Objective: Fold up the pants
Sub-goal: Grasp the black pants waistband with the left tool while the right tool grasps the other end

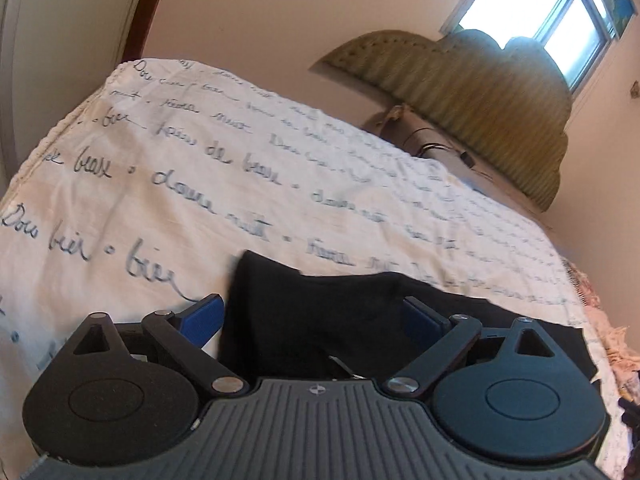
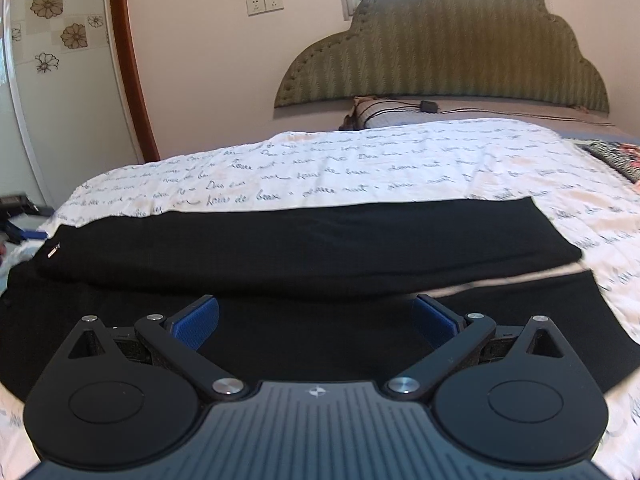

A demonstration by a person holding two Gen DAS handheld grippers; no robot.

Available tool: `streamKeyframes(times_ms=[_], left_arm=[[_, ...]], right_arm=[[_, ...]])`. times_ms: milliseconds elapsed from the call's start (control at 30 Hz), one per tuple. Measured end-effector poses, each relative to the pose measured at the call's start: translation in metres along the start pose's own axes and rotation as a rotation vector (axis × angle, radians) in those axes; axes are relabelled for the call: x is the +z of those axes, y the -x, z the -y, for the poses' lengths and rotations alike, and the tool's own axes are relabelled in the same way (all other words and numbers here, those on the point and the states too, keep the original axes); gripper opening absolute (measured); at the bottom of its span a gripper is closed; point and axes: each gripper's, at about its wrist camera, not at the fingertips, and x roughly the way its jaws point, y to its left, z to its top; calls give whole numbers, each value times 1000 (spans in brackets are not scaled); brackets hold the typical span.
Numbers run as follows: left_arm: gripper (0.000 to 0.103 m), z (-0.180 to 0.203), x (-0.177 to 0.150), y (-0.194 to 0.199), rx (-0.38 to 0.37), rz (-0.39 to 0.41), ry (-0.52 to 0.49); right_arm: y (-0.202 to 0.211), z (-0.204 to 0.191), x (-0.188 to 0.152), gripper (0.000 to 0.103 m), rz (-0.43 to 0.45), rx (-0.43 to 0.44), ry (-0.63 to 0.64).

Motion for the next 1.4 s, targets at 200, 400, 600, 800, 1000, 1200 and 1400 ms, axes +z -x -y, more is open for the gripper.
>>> streamKeyframes(times_ms=[200,400,600,800,1000,1200,1400], left_arm=[[102,-14,0,-18,-141,-32,31],[69,6,2,-21,-155,-66,-58],[14,30,-4,-5,-30,19,-294],[13,78,-18,83,-171,341,-496],[13,97,-40,140,-261,483,-523],[13,109,-56,146,-267,504,-537],[13,109,-59,140,-255,505,-525]], right_arm=[[-30,-16,24,103,1,51,30],[-49,-33,36,103,6,126,12],[-64,-38,47,103,21,193,34],[-113,-22,80,103,22,449,193],[-189,-20,121,103,-168,462,406],[-235,-32,127,103,-298,540,506],[-259,-39,127,67,-454,639,531]])
